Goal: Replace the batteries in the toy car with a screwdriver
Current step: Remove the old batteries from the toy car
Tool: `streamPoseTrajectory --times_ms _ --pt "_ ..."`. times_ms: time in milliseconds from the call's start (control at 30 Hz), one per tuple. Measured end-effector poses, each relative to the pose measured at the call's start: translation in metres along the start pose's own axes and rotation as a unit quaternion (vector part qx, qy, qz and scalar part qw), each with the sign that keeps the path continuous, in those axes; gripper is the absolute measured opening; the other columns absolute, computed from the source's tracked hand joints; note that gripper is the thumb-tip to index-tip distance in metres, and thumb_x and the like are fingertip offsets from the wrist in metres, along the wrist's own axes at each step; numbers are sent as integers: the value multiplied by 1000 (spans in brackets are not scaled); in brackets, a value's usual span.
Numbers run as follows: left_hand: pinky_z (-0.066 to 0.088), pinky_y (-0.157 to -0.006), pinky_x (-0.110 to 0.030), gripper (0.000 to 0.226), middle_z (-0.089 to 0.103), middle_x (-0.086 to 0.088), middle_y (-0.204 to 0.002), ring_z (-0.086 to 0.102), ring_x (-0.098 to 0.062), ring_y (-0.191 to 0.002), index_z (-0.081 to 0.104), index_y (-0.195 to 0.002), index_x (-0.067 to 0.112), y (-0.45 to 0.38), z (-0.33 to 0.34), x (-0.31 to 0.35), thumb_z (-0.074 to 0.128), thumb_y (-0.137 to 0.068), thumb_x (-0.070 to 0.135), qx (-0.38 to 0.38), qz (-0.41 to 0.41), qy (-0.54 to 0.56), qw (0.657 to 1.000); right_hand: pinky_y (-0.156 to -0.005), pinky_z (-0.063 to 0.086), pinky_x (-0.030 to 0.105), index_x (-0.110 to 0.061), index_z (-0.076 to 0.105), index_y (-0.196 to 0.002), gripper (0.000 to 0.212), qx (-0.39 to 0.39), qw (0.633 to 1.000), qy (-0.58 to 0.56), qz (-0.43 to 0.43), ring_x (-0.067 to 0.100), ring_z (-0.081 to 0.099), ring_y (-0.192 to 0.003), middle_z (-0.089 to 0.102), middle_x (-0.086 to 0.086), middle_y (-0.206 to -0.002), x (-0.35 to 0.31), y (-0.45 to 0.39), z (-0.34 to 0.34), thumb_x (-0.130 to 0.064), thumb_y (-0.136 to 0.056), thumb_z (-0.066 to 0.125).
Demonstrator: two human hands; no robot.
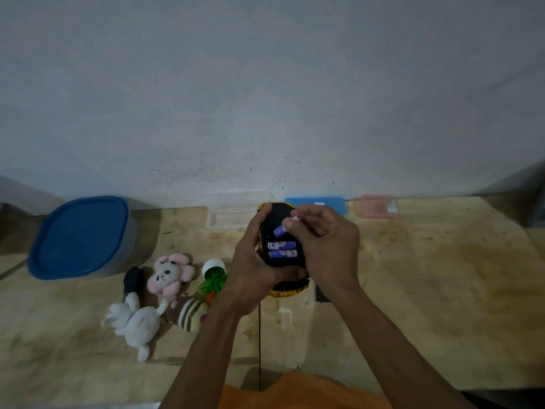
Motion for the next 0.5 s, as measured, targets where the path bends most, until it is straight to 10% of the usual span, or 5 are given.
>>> streamPoseTrajectory --times_ms 200,300,400,500 --pt "61 -76 -36 110 65 18 -122 71 -24 -103 46 -140 40 3 -2 -1 81 -59 -26 -5 -23 23 999 -62 55 27 -8 70 -102 13 -38 926 -282 249 13 64 -70 69 6 -87 -8 -17 -9 -6 -97 59" --pt "61 -80 -39 114 63 4 -130 70 -28 -108 42 -148 34 5 -3 -1 80 -59 -27 -31 -35 38 998 -60 48 16 -21 73 -100 13 -184 982 36 30 2 60 -73 66 -9 -89 -11 -20 -11 -17 -97 61" --pt "60 -84 -40 115 60 3 -138 66 -28 -117 39 -150 33 5 -5 0 80 -60 -26 -51 -42 38 997 -73 50 22 -34 72 -106 23 -321 862 337 -200 5 57 -92 58 -14 -102 -7 -22 -8 -19 -95 58" --pt "60 -83 -38 115 55 5 -142 65 -25 -118 39 -150 34 4 -7 2 82 -61 -24 -52 -37 35 997 -72 54 37 -35 71 -110 28 -370 806 387 -250 10 55 -96 48 -14 -103 -8 -28 -6 -19 -96 53"
Point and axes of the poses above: each hand's wrist, its own y-axis away from the middle knuckle, its own z-axis out of the palm, x = y × z, the point moved 2 cm from there along -y, towards the middle knuckle
